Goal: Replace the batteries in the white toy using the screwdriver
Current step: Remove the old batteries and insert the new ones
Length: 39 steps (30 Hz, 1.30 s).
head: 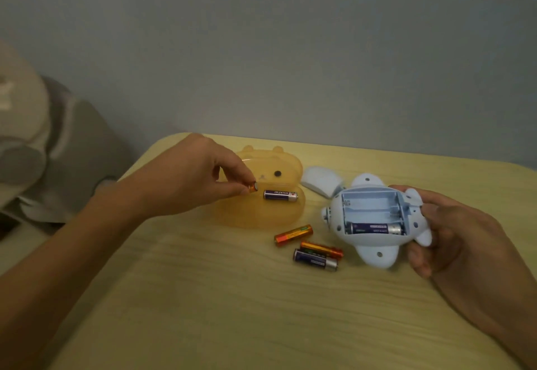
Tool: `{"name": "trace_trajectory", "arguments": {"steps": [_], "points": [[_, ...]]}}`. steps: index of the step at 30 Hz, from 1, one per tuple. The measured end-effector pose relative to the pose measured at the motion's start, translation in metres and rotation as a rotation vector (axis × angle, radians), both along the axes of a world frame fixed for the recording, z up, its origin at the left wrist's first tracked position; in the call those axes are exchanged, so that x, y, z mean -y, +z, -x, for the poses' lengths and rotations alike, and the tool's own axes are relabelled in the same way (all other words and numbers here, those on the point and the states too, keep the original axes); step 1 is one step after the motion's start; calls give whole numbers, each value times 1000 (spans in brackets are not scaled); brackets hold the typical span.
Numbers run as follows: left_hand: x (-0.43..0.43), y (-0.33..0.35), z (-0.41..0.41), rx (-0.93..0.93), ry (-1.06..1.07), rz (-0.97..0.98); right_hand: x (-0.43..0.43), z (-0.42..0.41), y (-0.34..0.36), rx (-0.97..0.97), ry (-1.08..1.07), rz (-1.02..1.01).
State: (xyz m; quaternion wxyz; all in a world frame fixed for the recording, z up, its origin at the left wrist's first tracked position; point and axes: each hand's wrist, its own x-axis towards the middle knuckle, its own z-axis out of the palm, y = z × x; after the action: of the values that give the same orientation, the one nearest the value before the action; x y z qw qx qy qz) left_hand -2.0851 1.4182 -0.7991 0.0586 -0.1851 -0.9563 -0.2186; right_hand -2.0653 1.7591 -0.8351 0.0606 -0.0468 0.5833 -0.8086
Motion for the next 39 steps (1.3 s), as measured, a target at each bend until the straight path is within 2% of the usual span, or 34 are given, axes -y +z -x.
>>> {"name": "trace_trajectory", "arguments": {"steps": [4, 8, 13, 16, 20, 23, 30, 39], "points": [[-1, -5, 4, -28, -21, 169, -2, 0, 1, -4, 6, -1], [-2, -7, 5, -44, -32, 250, -3, 0, 0, -5, 15, 1], [-9, 3, 5, -96, -47, 193, -4, 0, 1, 2, 12, -10], [-38, 16, 0, -157, -152, 78, -3, -1, 3, 5, 19, -13], [-85, 23, -2, -271, -293, 64, -2, -2, 5, 8, 35, -12], [-115, 19, -1, -239, -387, 3, -4, -1, 3, 4, 37, -19], [-134, 6, 6, -266, -498, 32, -6, 1, 1, 4, 73, 2], [-139, 8, 0, -283, -537, 172, -8, 2, 0, -10, 113, -24]]}}
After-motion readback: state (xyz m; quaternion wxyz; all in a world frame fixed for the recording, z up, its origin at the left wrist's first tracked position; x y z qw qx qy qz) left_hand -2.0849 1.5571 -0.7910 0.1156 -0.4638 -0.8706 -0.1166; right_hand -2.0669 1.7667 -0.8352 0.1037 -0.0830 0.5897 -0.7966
